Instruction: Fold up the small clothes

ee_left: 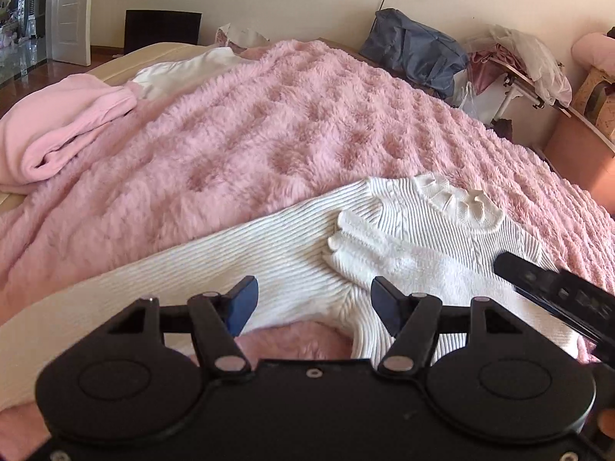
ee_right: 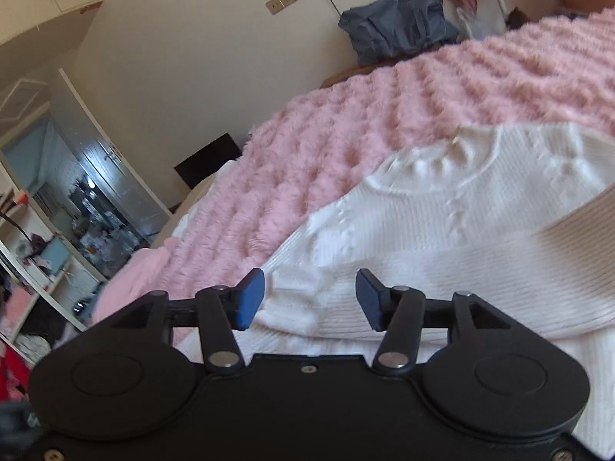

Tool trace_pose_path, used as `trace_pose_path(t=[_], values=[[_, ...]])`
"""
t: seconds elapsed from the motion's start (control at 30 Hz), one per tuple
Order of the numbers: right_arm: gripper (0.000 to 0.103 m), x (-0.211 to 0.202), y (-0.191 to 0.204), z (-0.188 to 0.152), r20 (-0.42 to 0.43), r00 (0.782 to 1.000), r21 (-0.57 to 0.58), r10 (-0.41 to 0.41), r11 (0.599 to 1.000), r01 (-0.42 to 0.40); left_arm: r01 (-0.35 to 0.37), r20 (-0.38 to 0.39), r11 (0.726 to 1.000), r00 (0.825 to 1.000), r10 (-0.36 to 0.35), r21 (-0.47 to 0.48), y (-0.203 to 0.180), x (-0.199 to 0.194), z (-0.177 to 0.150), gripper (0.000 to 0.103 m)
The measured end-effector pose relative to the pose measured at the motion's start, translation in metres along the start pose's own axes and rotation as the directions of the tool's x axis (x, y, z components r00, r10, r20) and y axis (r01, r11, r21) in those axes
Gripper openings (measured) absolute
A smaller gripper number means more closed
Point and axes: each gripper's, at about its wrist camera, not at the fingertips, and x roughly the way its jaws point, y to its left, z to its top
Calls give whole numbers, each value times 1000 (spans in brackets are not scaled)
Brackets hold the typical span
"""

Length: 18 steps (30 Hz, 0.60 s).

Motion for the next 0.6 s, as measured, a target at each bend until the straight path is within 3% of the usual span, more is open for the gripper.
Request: trace_pose_path(t=[0.17,0.3,0.4,0.43,0.5,0.6], values=[[54,-33,-39,17,18,985,-144,-169,975,170,68,-77,997,994,-71,-46,-4,54,19,64],[54,-43,-76,23,11,967,-147,-256,956,255,145,-95,984,983,-155,-104,-6,75,15,60],[54,-47,-89,19,-1,959,-134,-282,951,279,144,-78,985,985,-152,-96,-14,83,13,56],[54,-47,-92,17,-4,959,-133,-283,951,280,149,-67,985,986,-155,-91,-16,85,13,50],[54,-48,-94,12,-6,959,-132,-283,951,280,158,-75,983,983,-165,-91,-19,89,14,3],[54,-46,-94,7,-16,960,-130,-278,953,274,149,-93,983,983,-160,-111,-18,97,17,4]])
